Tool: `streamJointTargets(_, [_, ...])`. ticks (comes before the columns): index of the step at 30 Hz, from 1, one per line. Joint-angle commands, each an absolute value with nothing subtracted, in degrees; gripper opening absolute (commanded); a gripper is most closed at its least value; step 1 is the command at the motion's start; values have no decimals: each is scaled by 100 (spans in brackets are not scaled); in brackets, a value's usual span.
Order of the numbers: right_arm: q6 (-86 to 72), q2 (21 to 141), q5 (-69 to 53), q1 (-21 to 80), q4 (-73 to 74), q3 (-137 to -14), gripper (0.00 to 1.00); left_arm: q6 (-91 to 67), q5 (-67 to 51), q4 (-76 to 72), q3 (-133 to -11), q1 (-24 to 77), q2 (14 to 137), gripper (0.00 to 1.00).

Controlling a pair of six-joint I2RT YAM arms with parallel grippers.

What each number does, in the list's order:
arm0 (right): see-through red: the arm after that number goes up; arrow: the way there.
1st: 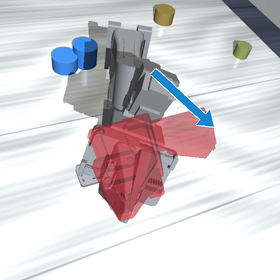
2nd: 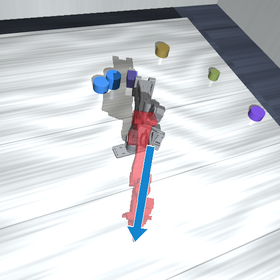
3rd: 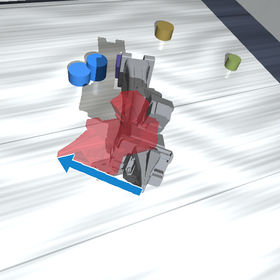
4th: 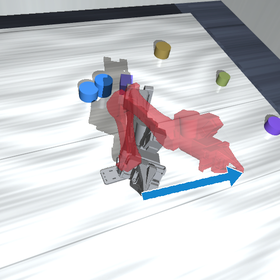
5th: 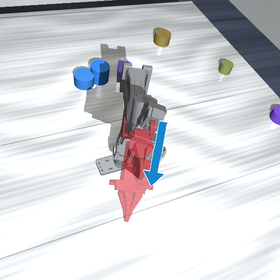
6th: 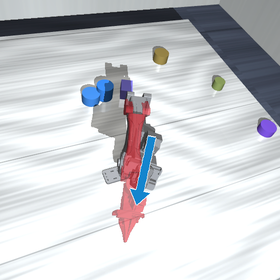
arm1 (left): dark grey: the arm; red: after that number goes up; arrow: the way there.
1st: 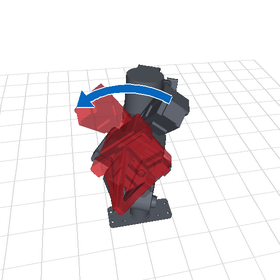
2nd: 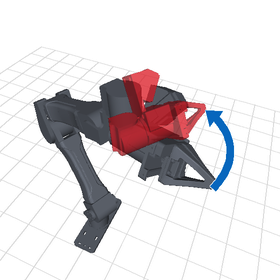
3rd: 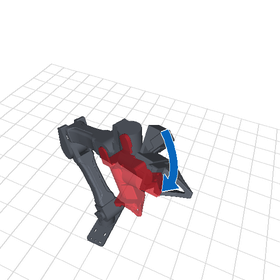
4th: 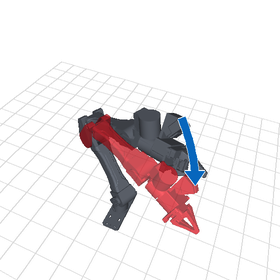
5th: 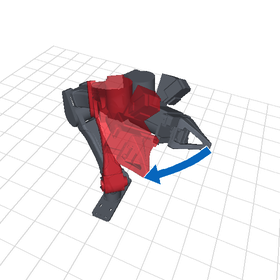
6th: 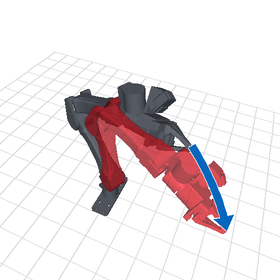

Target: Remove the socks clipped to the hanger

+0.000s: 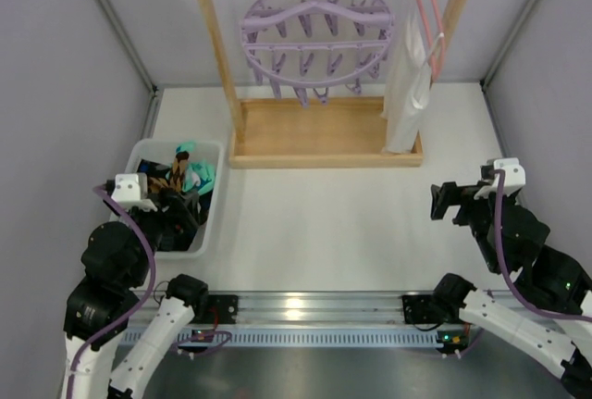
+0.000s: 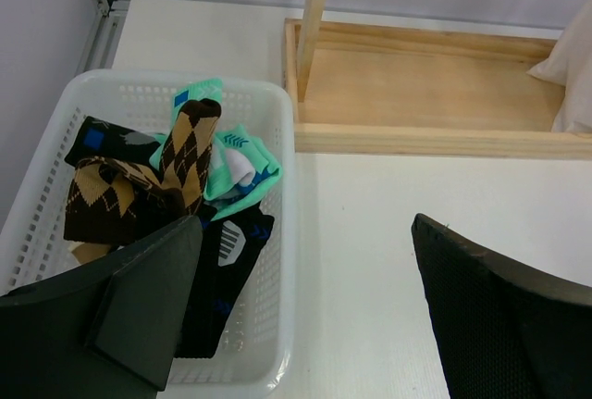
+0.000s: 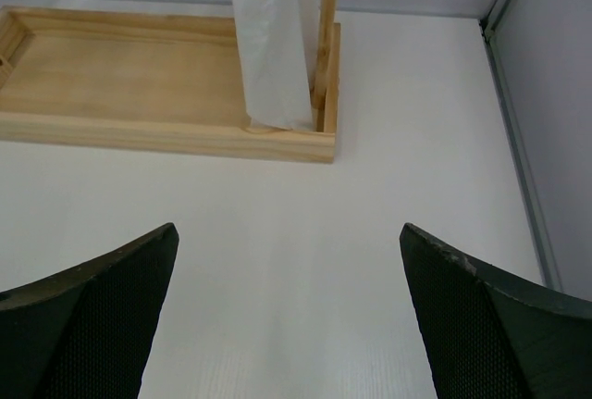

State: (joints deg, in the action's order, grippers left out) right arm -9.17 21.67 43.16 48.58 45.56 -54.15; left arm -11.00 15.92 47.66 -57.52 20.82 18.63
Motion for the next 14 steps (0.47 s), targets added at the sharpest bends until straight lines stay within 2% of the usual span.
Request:
streamJointTargets(1, [-835, 2294, 4438, 4834, 4605, -5581, 100, -1169, 1618, 4693, -5696, 2101, 1916, 98])
streamJointTargets(14, [-932, 2355, 4394, 4825, 4570, -5528, 99, -1230, 1670, 4526, -5563, 2109, 1925, 98])
